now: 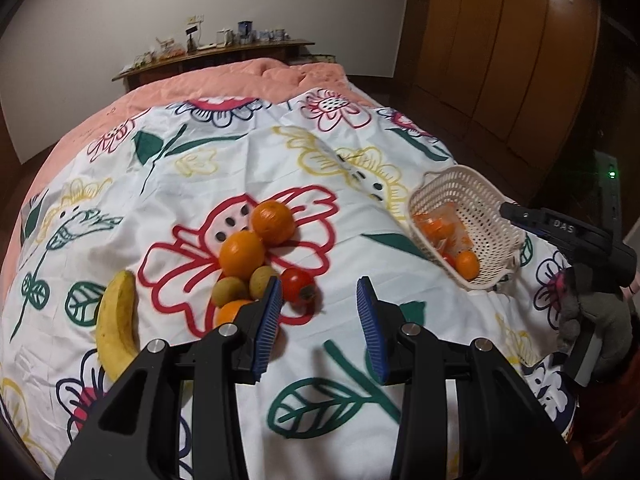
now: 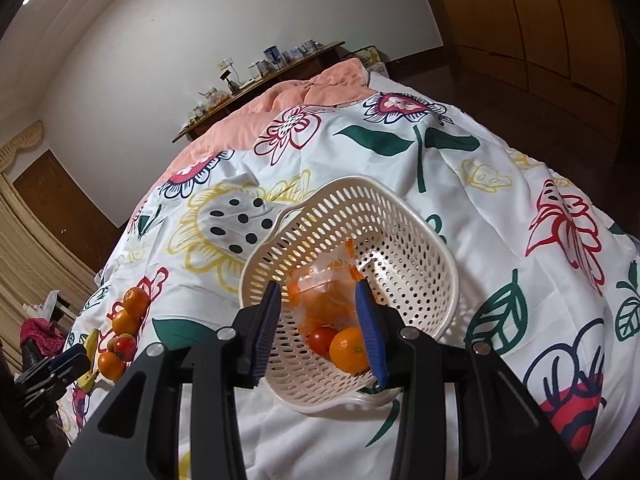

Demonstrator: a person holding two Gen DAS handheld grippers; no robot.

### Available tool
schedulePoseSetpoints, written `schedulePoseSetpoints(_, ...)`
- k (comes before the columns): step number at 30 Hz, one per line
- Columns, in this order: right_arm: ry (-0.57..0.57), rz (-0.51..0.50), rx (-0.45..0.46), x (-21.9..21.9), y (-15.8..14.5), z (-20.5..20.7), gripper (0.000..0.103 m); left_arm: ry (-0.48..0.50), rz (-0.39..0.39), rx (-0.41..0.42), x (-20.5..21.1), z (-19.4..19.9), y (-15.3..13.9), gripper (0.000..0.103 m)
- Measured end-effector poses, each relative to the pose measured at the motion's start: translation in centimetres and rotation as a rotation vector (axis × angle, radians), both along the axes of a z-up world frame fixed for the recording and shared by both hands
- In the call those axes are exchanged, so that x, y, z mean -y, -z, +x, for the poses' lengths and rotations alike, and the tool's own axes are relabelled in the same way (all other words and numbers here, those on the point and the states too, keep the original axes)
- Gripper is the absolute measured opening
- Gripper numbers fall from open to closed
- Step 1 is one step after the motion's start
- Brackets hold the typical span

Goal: Organize fruits

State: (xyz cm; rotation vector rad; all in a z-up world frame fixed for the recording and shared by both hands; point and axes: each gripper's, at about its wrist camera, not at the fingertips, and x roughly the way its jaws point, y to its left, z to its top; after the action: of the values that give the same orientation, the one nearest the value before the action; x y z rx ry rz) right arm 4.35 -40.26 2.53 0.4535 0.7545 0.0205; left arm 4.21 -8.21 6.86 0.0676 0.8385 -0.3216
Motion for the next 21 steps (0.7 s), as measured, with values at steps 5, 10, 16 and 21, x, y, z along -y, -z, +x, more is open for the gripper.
schedulePoseSetpoints(5, -0.018, 0.002, 0.0, -0.6, 0.0, 0.0, 0.039, -0.003, 0.014, -0.029, -0.1, 0.2, 1.0, 0.041)
schedulePoseSetpoints(10, -0.03, 0.007, 0.003, -1.0, 0.0, 0.0, 0.039, -0.051, 0.035, -0.016, -1.2, 0.0, 1.1, 0.055)
schedulePoseSetpoints(16, -0.041, 0.013, -0.002, -1.5, 0.3, 0.2, 0.039, -0.123, 0.055, -0.05, -2.7, 1.0, 2.1, 0.062)
schedulePoseSetpoints(21, -0.048, 0.013, 0.0, -1.8, 0.3, 0.1, 0.039, -0.145, 0.038, -0.114, -3.5, 2.2, 3.3, 0.062)
